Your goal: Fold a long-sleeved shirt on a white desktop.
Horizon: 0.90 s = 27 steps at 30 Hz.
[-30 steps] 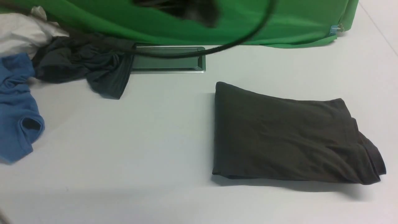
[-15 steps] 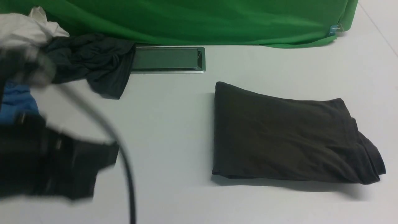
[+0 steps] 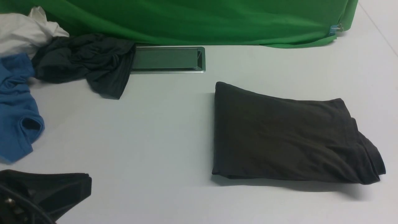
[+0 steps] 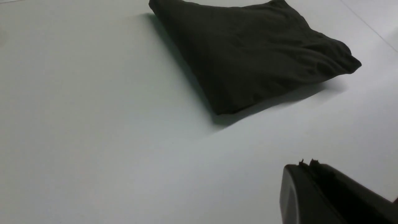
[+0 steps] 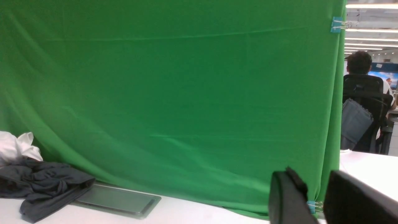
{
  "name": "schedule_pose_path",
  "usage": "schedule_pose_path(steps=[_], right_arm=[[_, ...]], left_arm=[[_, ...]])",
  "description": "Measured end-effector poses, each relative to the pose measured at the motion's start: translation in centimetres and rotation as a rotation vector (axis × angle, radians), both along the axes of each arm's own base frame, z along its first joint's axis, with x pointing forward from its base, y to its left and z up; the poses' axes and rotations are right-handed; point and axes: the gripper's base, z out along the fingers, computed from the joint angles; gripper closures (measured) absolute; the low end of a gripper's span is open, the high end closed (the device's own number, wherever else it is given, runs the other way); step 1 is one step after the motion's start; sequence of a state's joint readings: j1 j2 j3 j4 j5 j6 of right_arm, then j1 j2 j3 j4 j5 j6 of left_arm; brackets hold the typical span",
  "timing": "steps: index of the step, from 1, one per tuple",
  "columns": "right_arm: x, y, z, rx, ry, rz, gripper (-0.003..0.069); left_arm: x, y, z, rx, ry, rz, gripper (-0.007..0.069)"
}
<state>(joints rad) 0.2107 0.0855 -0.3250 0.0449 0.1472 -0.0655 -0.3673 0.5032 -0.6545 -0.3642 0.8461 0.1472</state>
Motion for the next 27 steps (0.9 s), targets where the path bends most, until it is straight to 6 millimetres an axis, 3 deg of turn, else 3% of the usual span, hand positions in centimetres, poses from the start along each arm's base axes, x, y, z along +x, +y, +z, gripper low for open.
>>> schedule_pose_path(steps=[9, 13, 17, 20, 22, 24, 25, 27], right_arm=[[0.0, 0.0, 0.0, 0.0, 0.0, 0.0, 0.0423], [0.0, 0.0, 0.0, 0.001, -0.003, 0.0, 0.0421], [0.0, 0.0, 0.0, 0.001, -0.003, 0.0, 0.0421], [0.0, 0.0, 0.0, 0.002, -0.003, 0.0, 0.0421], [0.0, 0.0, 0.0, 0.002, -0.003, 0.0, 0.0421], [0.0, 0.0, 0.0, 0.002, -0.003, 0.0, 0.0421], [0.0, 0.0, 0.0, 0.002, -0.003, 0.0, 0.0421], [0.0, 0.0, 0.0, 0.002, -0.003, 0.0, 0.0421]], left_arm=[[0.0, 0.0, -0.1, -0.001, -0.003, 0.001, 0.0606], [-0.7, 1.6, 0.7, 0.149, -0.25, 0.032, 0.0606], [-1.5, 3.5, 0.8, 0.179, -0.562, 0.222, 0.0606], [-1.6, 4.0, -0.7, 0.162, -0.646, 0.31, 0.0606], [-2.1, 4.3, -3.7, 0.116, -0.677, 0.371, 0.0606], [-2.2, 4.4, -5.2, 0.106, -0.661, 0.381, 0.0606], [-2.2, 4.4, -7.6, 0.109, -0.627, 0.39, 0.0606], [-2.1, 4.4, -9.1, 0.121, -0.595, 0.393, 0.0606]])
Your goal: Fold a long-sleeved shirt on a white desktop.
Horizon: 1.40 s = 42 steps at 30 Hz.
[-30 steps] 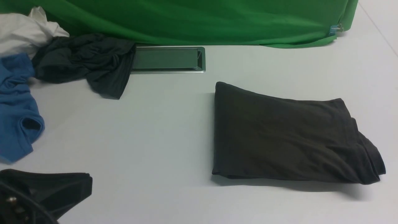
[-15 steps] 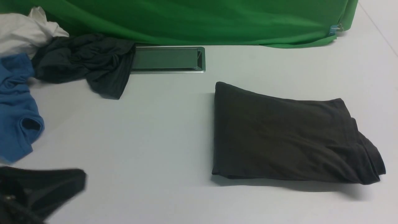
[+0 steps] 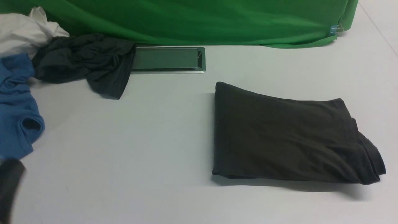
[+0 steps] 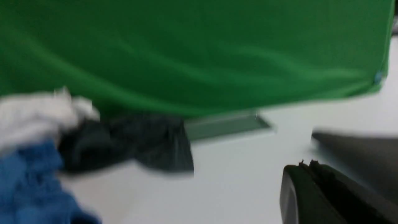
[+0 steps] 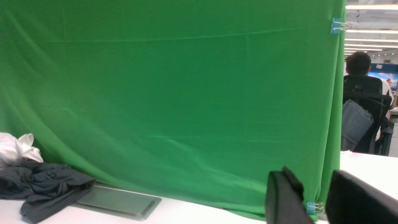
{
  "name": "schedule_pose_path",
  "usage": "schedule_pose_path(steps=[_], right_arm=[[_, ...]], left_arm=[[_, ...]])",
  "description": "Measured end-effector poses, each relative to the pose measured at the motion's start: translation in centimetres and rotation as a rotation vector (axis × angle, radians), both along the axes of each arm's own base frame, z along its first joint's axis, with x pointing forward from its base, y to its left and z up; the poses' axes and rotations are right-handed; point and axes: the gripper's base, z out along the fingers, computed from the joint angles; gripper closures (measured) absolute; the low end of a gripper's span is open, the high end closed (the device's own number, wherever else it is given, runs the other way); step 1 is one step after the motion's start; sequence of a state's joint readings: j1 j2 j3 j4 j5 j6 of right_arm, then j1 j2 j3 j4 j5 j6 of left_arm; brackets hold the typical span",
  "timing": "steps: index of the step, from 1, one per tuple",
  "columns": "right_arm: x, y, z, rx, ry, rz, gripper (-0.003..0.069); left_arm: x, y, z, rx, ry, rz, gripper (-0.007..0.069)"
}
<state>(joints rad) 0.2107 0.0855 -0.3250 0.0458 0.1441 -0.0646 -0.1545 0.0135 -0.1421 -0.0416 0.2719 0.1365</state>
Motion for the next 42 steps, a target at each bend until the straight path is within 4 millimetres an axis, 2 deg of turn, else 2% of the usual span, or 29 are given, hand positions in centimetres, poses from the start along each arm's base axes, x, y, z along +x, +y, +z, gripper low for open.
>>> schedule_pose_path(steps=[1, 2, 3, 5, 42], right_arm=[[0.0, 0.0, 0.0, 0.001, -0.002, 0.0, 0.0421], [0.0, 0.0, 0.0, 0.001, -0.002, 0.0, 0.0421], [0.0, 0.0, 0.0, 0.0, -0.002, 0.0, 0.0421], [0.0, 0.0, 0.0, 0.0, -0.002, 0.0, 0.0421], [0.0, -0.1, 0.0, -0.001, -0.001, -0.036, 0.0419]], left_arm=[[0.3, 0.0, -2.2, 0.01, 0.06, 0.013, 0.0606], [0.5, 0.1, -3.5, 0.014, 0.102, 0.026, 0.0606], [0.5, 0.1, -4.5, 0.015, 0.139, 0.04, 0.0606], [0.6, 0.2, -5.2, 0.003, 0.164, 0.067, 0.0606], [0.6, 0.3, -4.8, -0.021, 0.123, 0.081, 0.0604]])
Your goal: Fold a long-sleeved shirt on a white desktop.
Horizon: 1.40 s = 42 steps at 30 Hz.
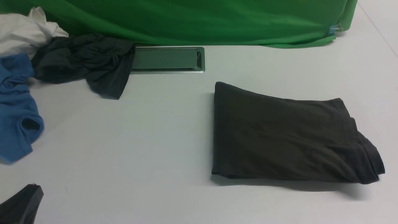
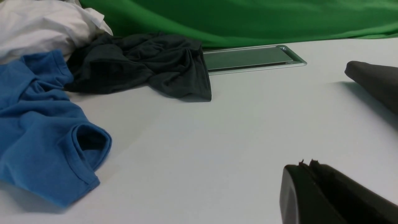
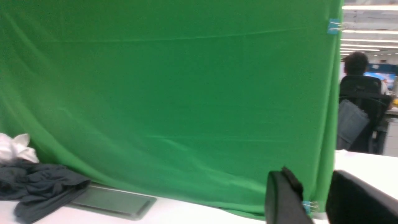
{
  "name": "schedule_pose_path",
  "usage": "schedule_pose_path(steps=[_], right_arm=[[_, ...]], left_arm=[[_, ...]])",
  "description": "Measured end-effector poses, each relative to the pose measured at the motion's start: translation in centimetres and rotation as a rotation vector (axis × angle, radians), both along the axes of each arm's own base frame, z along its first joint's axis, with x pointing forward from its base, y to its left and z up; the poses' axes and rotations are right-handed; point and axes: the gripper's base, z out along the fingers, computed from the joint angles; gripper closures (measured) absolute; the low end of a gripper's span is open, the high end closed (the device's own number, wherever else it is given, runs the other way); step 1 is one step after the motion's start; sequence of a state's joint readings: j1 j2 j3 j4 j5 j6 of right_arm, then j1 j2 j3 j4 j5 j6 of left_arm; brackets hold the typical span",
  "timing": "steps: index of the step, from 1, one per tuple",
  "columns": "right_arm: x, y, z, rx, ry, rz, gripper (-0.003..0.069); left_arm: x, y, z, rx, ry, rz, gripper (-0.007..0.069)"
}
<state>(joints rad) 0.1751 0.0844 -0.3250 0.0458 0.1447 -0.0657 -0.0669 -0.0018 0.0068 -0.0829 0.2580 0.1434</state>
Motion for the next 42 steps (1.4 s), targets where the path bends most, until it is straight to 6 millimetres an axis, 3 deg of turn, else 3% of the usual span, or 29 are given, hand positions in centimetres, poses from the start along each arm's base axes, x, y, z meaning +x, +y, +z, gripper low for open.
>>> schedule_pose_path(steps=[7, 11, 16, 17, 18, 22, 42], right_arm=[[0.1, -0.6, -0.2, 0.0, 0.004, -0.139, 0.0419], [0.7, -0.8, -1.7, -0.024, 0.043, -0.187, 0.0419], [1.3, -1.0, -7.3, -0.047, 0.158, -0.226, 0.0419], [1.3, -1.0, -7.5, -0.047, 0.162, -0.228, 0.0419], [1.5, -1.0, -9.4, -0.051, 0.207, -0.229, 0.0419], [1.5, -1.1, -11.3, -0.057, 0.322, -0.237, 0.0419], [1.4, -1.5, -11.4, -0.046, 0.33, -0.311, 0.0419]], left_arm=[[0.0, 0.0, 0.0, 0.001, 0.0, 0.0, 0.0604], [0.0, 0.0, 0.0, 0.002, 0.0, 0.0, 0.0604], [0.0, 0.0, 0.0, 0.003, 0.0, 0.0, 0.0604], [0.0, 0.0, 0.0, 0.003, 0.0, 0.0, 0.0604], [0.0, 0.0, 0.0, 0.003, -0.001, 0.0, 0.0604], [0.0, 0.0, 0.0, 0.003, -0.003, 0.0, 0.0604], [0.0, 0.0, 0.0, 0.007, -0.003, 0.001, 0.0604]])
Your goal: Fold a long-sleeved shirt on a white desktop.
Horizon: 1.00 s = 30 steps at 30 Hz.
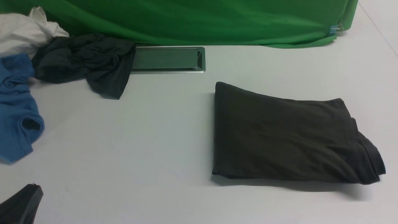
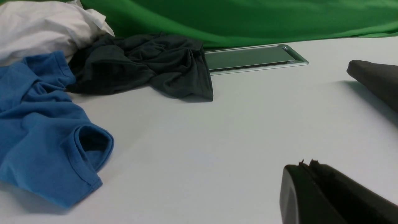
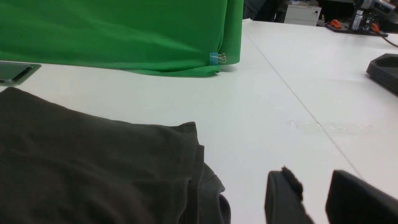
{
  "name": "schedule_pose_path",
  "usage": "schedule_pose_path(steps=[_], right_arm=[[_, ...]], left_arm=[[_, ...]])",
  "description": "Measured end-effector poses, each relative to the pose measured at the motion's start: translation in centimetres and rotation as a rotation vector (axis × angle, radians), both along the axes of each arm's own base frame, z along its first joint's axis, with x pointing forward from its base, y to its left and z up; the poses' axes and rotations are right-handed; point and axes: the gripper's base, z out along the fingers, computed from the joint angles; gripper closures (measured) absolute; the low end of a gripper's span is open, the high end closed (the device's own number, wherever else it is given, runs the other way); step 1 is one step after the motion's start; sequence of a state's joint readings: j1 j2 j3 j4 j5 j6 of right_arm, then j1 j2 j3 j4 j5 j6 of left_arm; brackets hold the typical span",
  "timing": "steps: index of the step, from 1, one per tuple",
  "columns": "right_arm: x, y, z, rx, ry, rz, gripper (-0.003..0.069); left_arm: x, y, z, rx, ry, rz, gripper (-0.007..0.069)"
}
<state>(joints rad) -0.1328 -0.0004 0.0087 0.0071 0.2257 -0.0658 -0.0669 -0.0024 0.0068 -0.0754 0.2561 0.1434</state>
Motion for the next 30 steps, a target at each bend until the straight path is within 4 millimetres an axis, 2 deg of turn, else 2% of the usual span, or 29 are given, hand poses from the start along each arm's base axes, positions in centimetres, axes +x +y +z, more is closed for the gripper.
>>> schedule_pose_path(steps=[30], right_arm=[[0.0, 0.0, 0.0, 0.0, 0.0, 0.0, 0.0418]], left_arm=[[0.01, 0.12, 0.0, 0.0, 0.0, 0.022, 0.0604]])
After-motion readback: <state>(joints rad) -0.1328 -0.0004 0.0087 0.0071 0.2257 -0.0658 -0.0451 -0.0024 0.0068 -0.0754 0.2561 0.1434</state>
